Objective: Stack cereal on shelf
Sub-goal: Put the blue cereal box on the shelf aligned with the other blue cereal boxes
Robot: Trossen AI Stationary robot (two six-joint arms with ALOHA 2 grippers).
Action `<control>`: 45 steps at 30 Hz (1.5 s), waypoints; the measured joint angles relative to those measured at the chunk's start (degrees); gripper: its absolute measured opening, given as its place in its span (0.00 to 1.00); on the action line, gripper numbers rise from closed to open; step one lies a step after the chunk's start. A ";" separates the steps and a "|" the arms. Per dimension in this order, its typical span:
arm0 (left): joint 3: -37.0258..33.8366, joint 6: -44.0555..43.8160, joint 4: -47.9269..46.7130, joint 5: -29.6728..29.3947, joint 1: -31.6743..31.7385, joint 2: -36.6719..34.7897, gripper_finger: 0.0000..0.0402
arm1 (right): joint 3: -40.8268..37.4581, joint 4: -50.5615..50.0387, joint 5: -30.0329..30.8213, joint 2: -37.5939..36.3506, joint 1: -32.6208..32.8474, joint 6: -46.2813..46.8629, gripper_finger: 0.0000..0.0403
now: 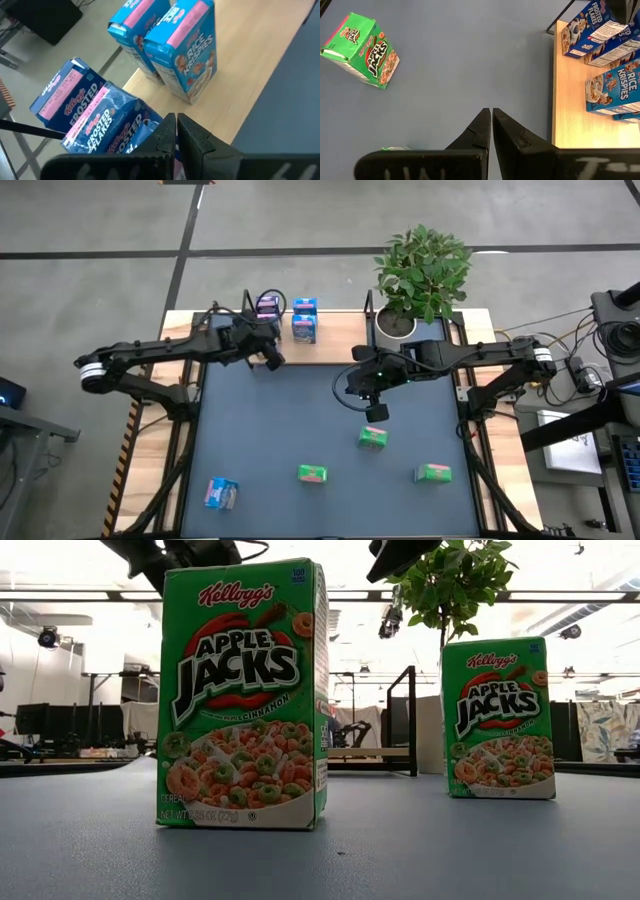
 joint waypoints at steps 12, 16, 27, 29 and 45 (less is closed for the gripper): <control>1.95 9.27 -11.13 0.41 0.25 -6.35 0.00 | 0.00 -0.01 0.00 0.00 0.00 0.00 0.02; 0.51 13.14 -10.68 1.57 0.92 -7.72 0.00 | -0.02 0.03 0.00 0.00 0.00 -0.33 0.02; 0.15 15.41 -7.93 1.60 2.27 -4.21 0.00 | -0.20 0.26 0.00 0.00 0.00 0.04 0.02; 0.15 15.41 -7.87 1.59 2.25 -3.64 0.00 | -0.40 0.22 0.00 0.00 0.00 0.06 0.02; 0.13 15.05 -6.05 1.59 2.25 -3.11 0.00 | -3.19 1.62 0.00 0.00 0.00 0.22 0.02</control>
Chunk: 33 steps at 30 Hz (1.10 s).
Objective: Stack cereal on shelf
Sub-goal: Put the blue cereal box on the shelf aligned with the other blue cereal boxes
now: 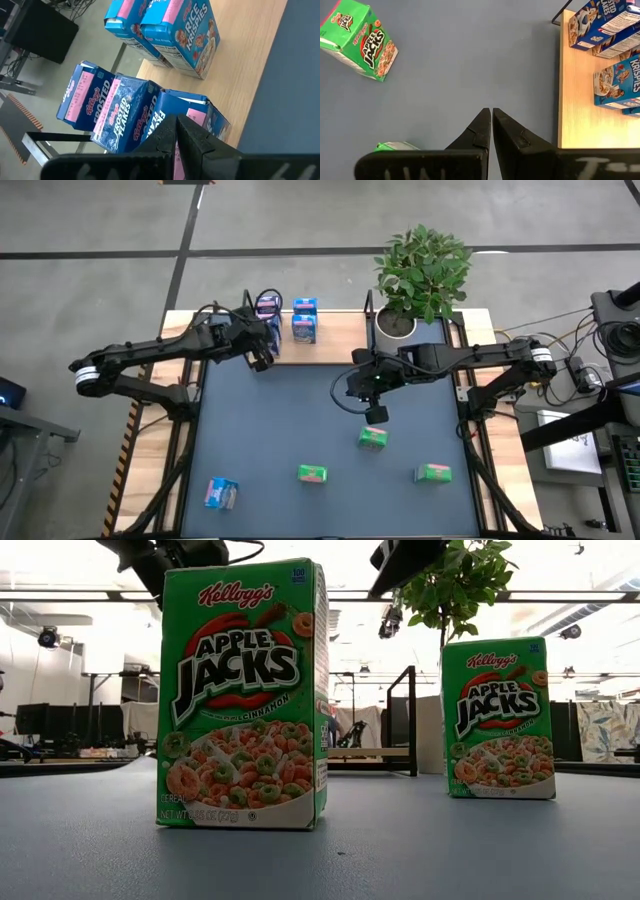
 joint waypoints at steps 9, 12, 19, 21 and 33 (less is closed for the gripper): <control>0.24 -0.29 -1.42 -0.33 -0.04 -0.19 0.00 | -0.29 0.13 0.02 0.00 0.00 0.00 0.02; 1.20 -0.24 -1.46 -0.33 -0.07 -0.85 0.00 | -0.29 0.22 0.02 0.00 0.00 -0.04 0.02; 2.54 0.32 -5.62 -0.61 0.00 -2.98 0.00 | -0.29 0.37 0.02 0.00 0.00 -0.04 0.02; 2.23 0.32 -6.96 -0.68 0.00 -3.35 0.00 | -0.29 0.39 0.04 0.00 0.00 -0.04 0.02; 0.17 1.76 -4.00 -0.94 0.39 -0.64 0.00 | -0.38 0.42 0.08 0.00 0.00 -0.11 0.02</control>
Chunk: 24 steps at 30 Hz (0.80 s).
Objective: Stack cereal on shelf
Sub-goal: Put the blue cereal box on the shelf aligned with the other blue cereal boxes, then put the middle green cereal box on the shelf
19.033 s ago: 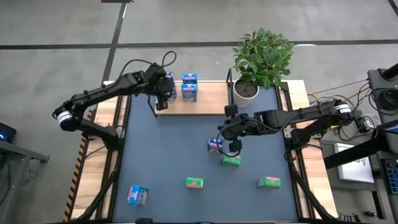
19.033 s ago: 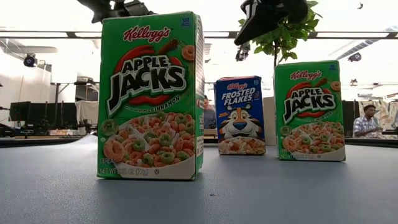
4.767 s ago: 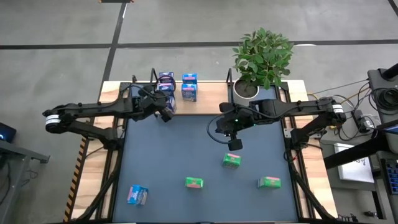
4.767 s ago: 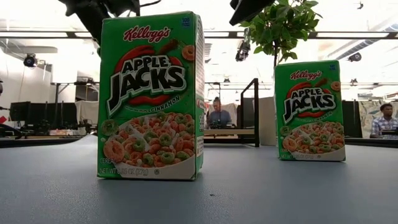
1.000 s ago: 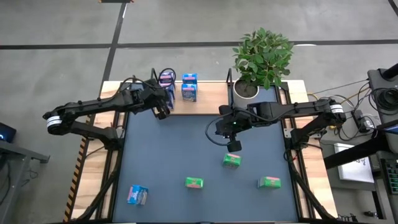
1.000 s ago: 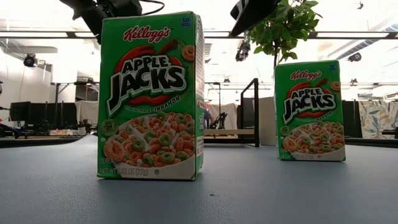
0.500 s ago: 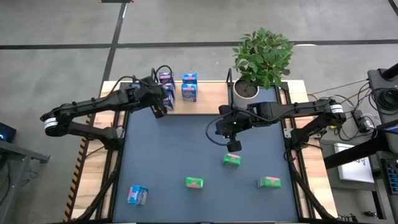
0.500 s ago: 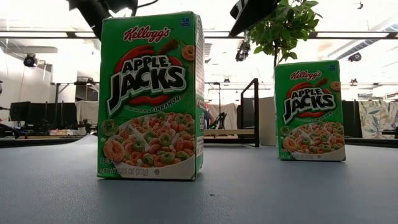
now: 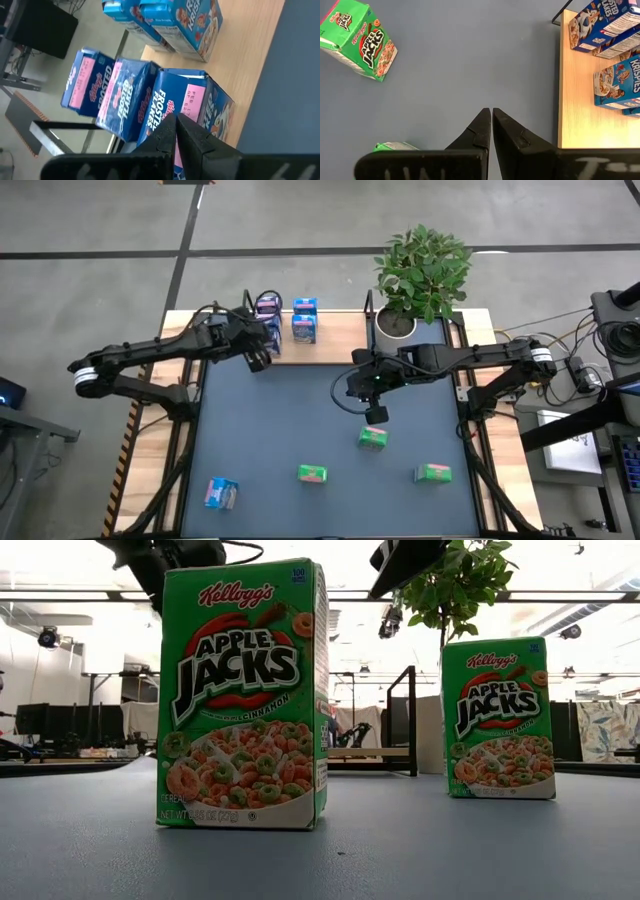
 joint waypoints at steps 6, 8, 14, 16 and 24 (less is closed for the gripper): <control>0.00 0.61 0.49 0.02 0.00 0.32 0.00 | 0.00 0.00 -0.01 0.00 0.00 0.07 0.02; 0.00 0.57 0.52 0.04 0.00 0.32 0.00 | 0.00 0.00 -0.01 0.00 0.00 0.08 0.02; -0.04 0.48 0.44 0.41 -0.07 -0.32 0.00 | -0.02 0.00 -0.01 0.00 0.00 0.07 0.02; 0.22 -0.06 0.04 0.49 -0.18 -0.73 0.00 | -0.02 0.00 -0.01 0.00 0.00 0.07 0.02; 2.64 -1.84 -0.06 0.72 -1.88 -3.50 0.00 | -0.02 0.00 0.00 0.00 0.00 3.07 0.02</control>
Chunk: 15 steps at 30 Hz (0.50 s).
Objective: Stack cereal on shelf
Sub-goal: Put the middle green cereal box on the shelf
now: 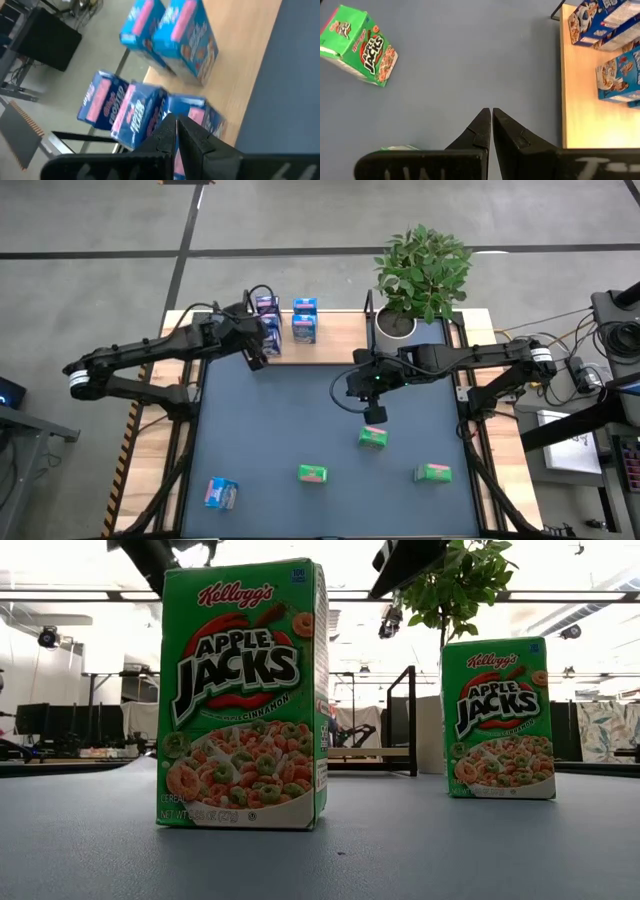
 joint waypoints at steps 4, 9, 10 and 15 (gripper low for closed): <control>0.38 -3.74 0.14 -0.04 -2.52 -2.23 0.00 | 0.00 -0.39 0.05 0.00 0.97 4.11 0.02; -0.03 -10.94 0.50 0.39 -9.20 -5.26 0.00 | 0.00 -1.15 0.04 0.00 5.19 9.79 0.02; -0.36 -11.84 0.94 0.50 -11.05 -5.75 0.00 | 0.00 -1.24 0.17 0.00 6.32 10.76 0.02; -2.35 -14.64 6.14 0.64 -20.50 -8.36 0.00 | 0.00 -4.82 7.83 0.02 11.94 15.87 0.02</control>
